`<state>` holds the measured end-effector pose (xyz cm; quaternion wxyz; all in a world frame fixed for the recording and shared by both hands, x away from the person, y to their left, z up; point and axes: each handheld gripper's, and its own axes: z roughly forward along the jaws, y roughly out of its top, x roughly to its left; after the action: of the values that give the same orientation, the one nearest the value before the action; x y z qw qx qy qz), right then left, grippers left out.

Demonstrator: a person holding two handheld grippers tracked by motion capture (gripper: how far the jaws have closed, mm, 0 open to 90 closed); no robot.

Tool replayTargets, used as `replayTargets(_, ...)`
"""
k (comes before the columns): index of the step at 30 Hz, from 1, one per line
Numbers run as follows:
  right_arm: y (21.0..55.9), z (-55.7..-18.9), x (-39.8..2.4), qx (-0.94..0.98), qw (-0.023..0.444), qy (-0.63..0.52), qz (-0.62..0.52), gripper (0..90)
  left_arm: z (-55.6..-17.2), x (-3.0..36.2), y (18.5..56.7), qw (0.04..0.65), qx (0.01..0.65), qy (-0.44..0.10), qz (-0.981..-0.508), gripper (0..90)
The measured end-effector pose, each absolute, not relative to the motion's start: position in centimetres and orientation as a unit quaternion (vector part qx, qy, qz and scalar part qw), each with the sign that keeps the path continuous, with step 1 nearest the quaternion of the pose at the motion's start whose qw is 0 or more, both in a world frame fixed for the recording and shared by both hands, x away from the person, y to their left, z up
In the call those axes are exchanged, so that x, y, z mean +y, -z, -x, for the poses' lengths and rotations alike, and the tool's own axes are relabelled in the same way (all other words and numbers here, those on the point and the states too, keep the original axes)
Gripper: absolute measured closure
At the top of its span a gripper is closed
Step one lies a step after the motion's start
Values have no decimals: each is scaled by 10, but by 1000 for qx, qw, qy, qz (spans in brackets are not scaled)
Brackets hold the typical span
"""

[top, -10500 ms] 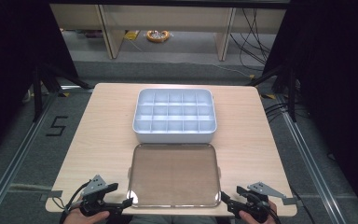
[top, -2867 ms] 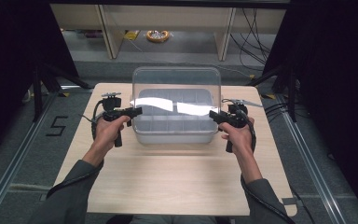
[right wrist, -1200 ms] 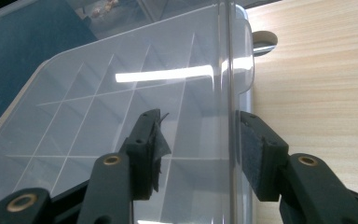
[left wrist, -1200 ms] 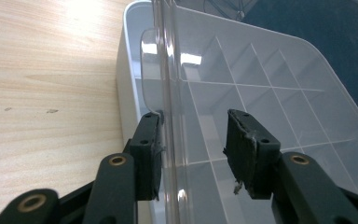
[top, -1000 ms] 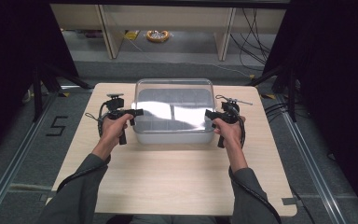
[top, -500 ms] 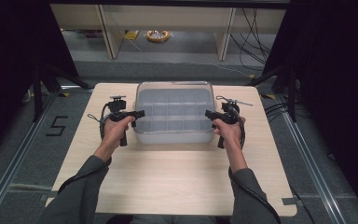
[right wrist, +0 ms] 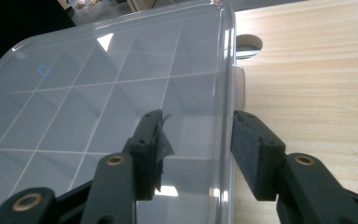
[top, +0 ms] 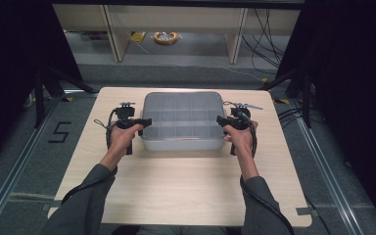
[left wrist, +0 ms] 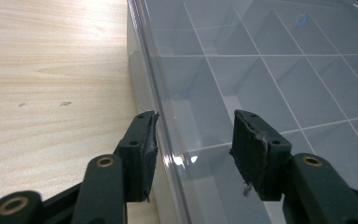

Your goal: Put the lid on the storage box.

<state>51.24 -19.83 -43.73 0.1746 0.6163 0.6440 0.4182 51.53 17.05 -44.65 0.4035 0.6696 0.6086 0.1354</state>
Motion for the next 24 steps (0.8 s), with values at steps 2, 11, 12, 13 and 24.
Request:
replayTargets(2,437,-512,-200,646,173,-423,-611,558,-515,171,446,401,609,-135,-670,495)
replayTargets(11,433,-509,-205,631,163,-431,-625,556,-512,175,444,399,605,-132,-676,489)
replayTargets(12,435,-510,-210,646,176,-429,-607,560,-512,175,445,403,605,-134,-674,489)
replayTargets(13,435,-509,-210,646,168,-430,-608,561,-511,176,444,400,604,-132,-677,489)
replayTargets(24,443,-504,-206,634,140,-425,-630,610,-507,175,445,399,599,-124,-683,524)
